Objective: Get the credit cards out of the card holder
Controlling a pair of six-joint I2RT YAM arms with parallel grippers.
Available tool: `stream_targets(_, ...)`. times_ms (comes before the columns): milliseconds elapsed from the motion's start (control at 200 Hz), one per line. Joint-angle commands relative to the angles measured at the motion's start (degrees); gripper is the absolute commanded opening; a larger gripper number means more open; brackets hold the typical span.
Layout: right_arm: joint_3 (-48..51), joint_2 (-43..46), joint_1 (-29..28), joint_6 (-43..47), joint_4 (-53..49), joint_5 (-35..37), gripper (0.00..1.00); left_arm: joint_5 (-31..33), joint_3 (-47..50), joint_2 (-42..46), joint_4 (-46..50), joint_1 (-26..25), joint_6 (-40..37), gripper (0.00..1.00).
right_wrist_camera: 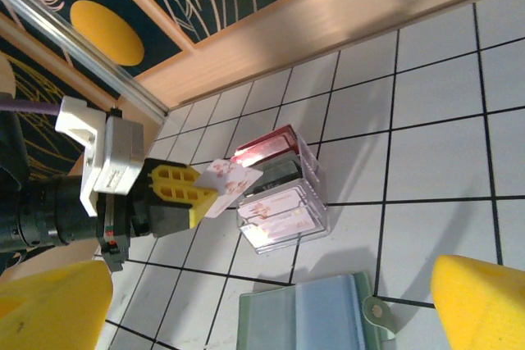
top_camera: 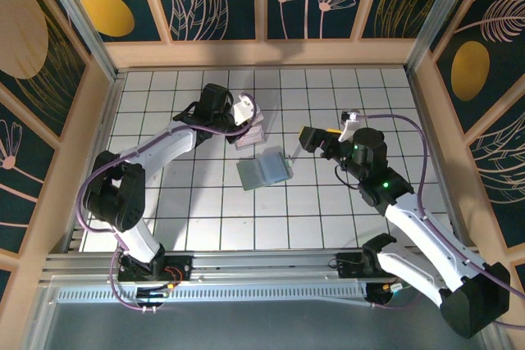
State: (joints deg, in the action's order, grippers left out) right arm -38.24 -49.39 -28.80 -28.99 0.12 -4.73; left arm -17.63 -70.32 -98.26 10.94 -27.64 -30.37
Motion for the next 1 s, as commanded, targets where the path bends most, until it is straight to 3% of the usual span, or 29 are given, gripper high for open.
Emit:
stream_targets(0,-1.2,0.5,0.5,0.0,-0.1,3.1,0.99,-1.5,-1.7,-2.1,2.9,0.4,-5.8,0.00)
stream_targets(996,-1.8,-0.4,1.2,-0.7,-0.2,3.4,0.99,-1.0,-10.4,-12.5,9.6,2.6,-13.9,0.00)
